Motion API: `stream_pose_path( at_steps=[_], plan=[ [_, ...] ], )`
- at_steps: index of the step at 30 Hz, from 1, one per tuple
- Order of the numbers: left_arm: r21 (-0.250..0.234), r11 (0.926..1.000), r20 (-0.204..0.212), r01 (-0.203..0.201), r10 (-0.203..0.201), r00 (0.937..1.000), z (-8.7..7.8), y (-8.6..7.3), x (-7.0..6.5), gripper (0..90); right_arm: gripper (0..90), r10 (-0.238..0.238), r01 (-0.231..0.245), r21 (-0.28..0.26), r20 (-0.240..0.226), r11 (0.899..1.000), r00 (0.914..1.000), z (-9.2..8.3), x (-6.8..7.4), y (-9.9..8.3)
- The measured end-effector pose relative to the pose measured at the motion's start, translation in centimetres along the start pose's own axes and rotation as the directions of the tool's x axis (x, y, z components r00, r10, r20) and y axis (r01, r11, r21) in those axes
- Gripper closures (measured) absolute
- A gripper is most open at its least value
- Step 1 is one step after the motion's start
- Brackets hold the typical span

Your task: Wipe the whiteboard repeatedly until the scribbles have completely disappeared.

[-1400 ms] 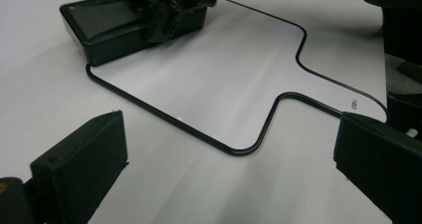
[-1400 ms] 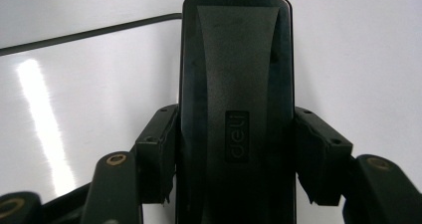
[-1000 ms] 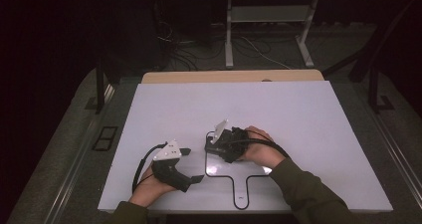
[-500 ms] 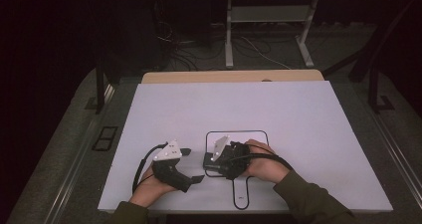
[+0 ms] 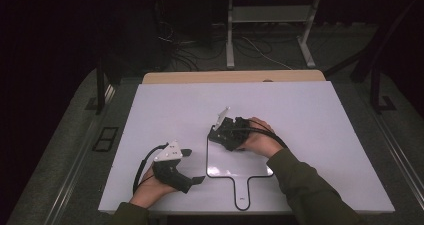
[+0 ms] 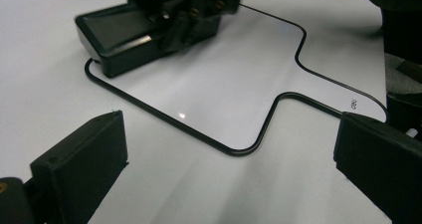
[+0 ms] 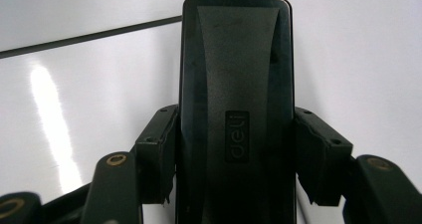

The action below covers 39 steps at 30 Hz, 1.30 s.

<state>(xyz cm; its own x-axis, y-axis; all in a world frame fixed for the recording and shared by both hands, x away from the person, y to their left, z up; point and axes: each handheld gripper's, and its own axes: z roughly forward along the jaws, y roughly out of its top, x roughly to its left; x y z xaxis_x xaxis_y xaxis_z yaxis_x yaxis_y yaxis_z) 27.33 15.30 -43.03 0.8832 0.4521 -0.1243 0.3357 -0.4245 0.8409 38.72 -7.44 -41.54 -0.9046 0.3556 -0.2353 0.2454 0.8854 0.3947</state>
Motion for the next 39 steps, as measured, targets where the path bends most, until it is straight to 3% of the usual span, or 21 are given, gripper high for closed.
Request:
stream_pose_path(
  at_steps=[5, 11, 13, 17, 27, 32, 39],
  plan=[
    [0.000, 1.0000, -0.002, 0.000, 0.000, 1.0000, -0.1, 0.0, 0.0, 0.0, 39.2, 0.012, -0.012, 0.014, 0.044, 1.000, 0.9990, 0.4, -1.3, 0.0],
    [-0.002, 1.0000, -0.002, 0.002, -0.002, 1.0000, -0.1, 0.0, 0.1, 0.0, 39.3, 0.062, -0.061, -0.010, 0.041, 0.998, 0.9972, 0.1, -2.1, -0.5],
    [-0.002, 1.0000, -0.002, 0.002, -0.002, 1.0000, -0.1, 0.0, 0.1, 0.0, 39.2, 0.125, -0.125, -0.063, -0.006, 0.990, 0.9921, -0.7, -2.8, -0.8],
    [-0.003, 1.0000, -0.001, 0.004, -0.004, 1.0000, -0.1, -0.1, 0.1, 0.0, 39.2, 0.203, -0.205, -0.119, -0.035, 0.971, 0.9786, -2.3, -3.7, -1.5],
    [0.003, 1.0000, 0.004, 0.008, -0.008, 1.0000, -0.2, -0.2, 0.4, 0.0, 39.1, 0.239, -0.248, -0.170, -0.073, 0.954, 0.9683, -3.6, -4.2, -2.9],
    [0.006, 1.0000, 0.003, 0.005, -0.005, 1.0000, -0.1, -0.3, 0.5, 0.0, 39.1, 0.279, -0.294, -0.208, -0.099, 0.933, 0.9551, -4.1, -4.8, -2.9],
    [0.007, 0.9999, 0.004, 0.007, -0.007, 1.0000, 0.0, -0.3, 0.6, 0.0, 39.1, 0.322, -0.337, -0.225, -0.098, 0.914, 0.9415, -4.1, -6.2, -3.2]
  ],
)
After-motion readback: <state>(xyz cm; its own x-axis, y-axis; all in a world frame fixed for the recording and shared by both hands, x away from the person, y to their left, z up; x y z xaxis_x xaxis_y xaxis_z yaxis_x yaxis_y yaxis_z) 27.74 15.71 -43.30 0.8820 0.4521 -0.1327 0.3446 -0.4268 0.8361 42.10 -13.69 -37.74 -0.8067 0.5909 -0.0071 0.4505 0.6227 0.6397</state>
